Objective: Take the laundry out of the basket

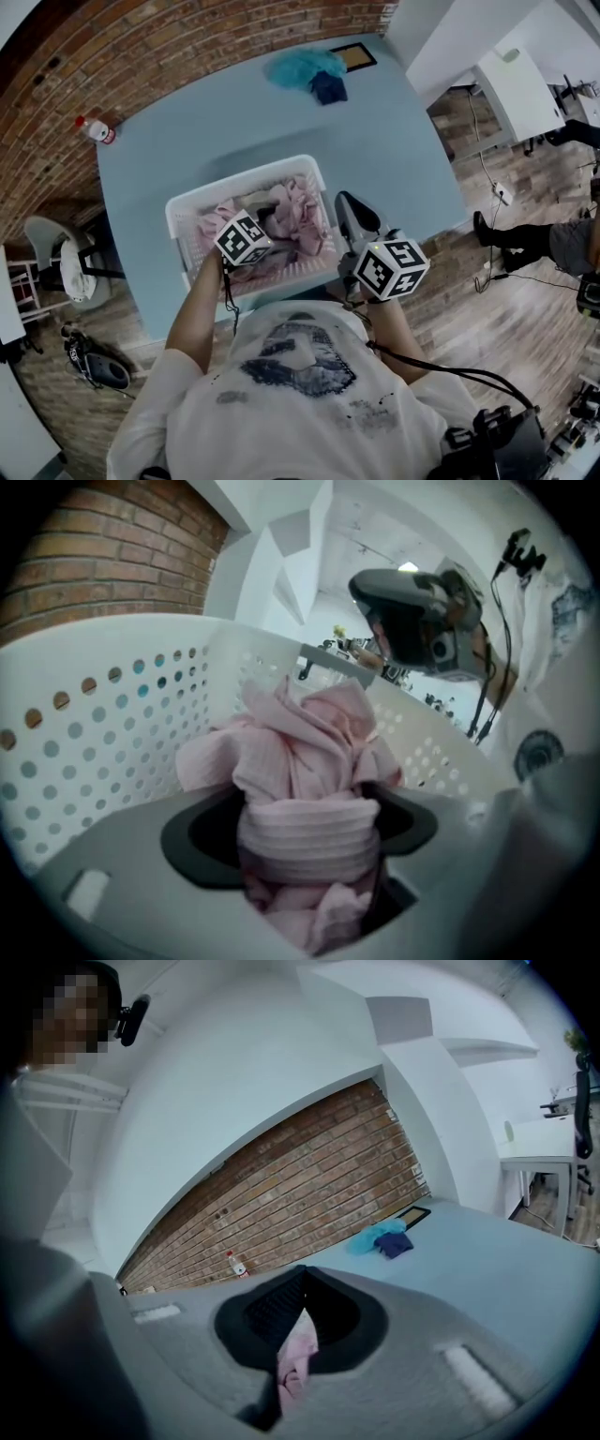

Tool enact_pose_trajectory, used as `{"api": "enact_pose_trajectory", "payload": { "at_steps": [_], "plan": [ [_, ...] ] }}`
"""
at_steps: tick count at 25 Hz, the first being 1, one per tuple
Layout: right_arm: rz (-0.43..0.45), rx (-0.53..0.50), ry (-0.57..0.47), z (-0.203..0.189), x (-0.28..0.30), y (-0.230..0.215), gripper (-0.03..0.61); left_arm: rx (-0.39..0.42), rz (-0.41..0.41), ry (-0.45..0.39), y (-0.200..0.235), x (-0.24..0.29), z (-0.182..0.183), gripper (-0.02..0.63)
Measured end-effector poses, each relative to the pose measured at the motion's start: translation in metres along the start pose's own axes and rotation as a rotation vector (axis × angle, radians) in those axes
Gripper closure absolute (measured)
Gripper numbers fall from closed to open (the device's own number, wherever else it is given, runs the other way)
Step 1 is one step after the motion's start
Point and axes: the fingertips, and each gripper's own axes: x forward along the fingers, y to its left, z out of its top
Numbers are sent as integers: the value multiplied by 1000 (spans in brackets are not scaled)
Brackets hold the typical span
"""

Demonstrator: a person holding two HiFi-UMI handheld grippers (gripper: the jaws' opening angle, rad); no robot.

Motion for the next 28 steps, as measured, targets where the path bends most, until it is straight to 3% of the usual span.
{"api": "enact_pose_trajectory", "payload": {
  "at_steps": [15,16,18,22,28],
  "plan": [
    [53,-10,-7,10,1,6,581,-54,136,-331,7,-58,46,277],
    [58,-9,-6,10,0,7,581,-67,152,-364,7,-63,49,300],
    [65,-9,-4,11,-2,7,581,-106,170,-440,9,-77,56,527],
    [79,-9,-3,12,-7,4,581,-73,209,-400,9,-70,52,532],
    [95,-21,-12,15,-19,0,581,-54,285,-454,-1,-85,65,535]
  ]
}}
